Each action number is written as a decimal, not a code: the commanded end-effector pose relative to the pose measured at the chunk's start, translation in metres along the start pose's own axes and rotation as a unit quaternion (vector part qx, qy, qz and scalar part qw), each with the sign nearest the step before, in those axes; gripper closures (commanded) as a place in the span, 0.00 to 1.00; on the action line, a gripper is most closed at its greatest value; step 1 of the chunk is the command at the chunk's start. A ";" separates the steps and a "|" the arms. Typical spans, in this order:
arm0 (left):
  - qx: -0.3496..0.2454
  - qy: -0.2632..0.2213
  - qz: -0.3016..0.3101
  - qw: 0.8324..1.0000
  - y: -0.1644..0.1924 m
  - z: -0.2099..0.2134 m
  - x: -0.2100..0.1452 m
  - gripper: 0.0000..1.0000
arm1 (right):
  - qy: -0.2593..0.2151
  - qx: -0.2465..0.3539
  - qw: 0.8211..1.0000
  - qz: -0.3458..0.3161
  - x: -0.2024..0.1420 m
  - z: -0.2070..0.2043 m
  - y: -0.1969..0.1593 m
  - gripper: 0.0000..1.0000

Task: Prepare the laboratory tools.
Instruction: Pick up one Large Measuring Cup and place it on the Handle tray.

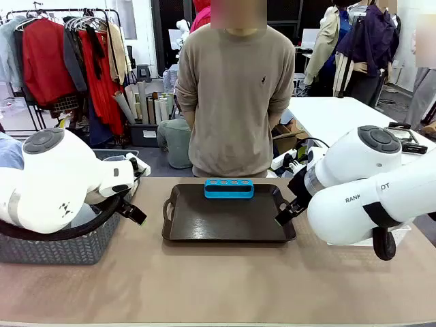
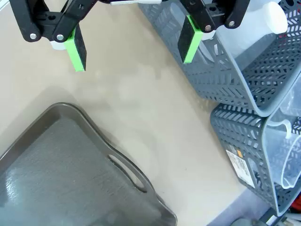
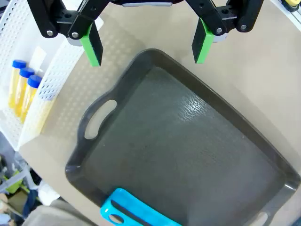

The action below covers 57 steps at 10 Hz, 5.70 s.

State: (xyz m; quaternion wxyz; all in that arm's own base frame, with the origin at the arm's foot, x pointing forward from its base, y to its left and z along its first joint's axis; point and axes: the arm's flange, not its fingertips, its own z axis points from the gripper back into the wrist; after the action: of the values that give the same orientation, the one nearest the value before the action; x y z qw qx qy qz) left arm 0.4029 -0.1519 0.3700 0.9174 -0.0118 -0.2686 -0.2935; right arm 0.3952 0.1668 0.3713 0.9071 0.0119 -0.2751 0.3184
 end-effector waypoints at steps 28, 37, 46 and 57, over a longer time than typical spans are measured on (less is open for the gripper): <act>0.043 -0.081 -0.118 0.989 -0.004 0.048 0.029 0.00 | 0.104 -0.092 0.990 0.013 0.001 0.047 0.052 0.00; 0.056 -0.180 -0.166 0.968 -0.006 0.085 0.000 0.00 | -0.036 0.063 0.997 -0.034 0.034 0.083 0.020 0.00; 0.073 -0.214 -0.184 0.957 -0.009 0.113 0.056 0.00 | -0.097 0.036 0.994 -0.033 0.051 0.139 0.008 0.00; -0.119 -0.138 -0.193 0.964 0.055 0.213 0.089 0.00 | -0.089 0.165 0.982 -0.032 0.078 0.214 -0.069 0.00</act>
State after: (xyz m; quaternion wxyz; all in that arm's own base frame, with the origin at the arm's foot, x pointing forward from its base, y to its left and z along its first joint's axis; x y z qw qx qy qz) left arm 0.3871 -0.1132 0.6025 0.7846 -0.1171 -0.3471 -0.5003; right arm 0.3758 0.1264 0.5931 0.8847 0.1784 -0.2894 0.3189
